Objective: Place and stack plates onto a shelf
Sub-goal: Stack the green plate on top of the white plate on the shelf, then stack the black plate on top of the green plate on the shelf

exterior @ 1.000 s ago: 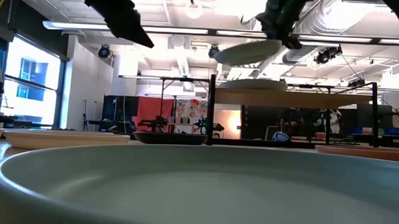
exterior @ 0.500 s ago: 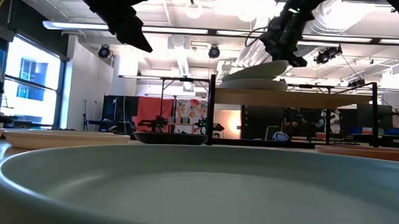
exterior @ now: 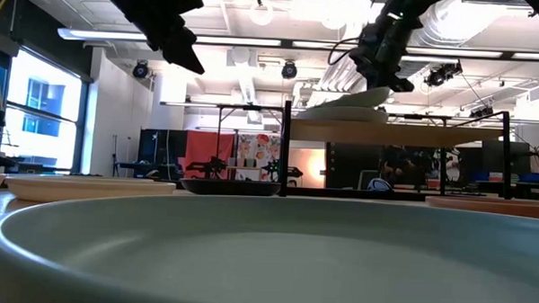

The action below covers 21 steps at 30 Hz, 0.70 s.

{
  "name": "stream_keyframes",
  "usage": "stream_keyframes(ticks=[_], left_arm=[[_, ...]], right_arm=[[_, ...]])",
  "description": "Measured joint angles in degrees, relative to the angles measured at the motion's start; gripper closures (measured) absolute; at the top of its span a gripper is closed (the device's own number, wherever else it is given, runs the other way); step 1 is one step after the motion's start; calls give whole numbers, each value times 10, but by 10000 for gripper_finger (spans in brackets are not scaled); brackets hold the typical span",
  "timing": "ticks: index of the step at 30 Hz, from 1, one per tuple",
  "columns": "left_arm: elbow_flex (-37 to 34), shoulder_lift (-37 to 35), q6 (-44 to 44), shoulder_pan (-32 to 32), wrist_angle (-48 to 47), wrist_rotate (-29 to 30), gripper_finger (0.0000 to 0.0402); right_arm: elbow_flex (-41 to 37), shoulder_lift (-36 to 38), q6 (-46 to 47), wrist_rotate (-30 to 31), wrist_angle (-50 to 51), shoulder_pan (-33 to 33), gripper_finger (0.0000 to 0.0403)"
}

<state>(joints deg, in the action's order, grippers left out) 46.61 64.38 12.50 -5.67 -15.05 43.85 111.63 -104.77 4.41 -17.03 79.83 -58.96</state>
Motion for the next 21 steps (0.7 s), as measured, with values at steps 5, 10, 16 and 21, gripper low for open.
stream_keyframes(ticks=[5,10,16,21], left_arm=[[0,0,0,0,0,0,316],[0,0,-4,0,0,0,316],[0,0,-5,0,0,0,316],[0,1,-29,-4,-2,-18,316]], right_arm=[[0,0,-4,5,0,4,369],[0,1,-4,12,-1,6,322],[0,2,1,-41,2,6,296],[23,2,15,-84,27,5,295]])
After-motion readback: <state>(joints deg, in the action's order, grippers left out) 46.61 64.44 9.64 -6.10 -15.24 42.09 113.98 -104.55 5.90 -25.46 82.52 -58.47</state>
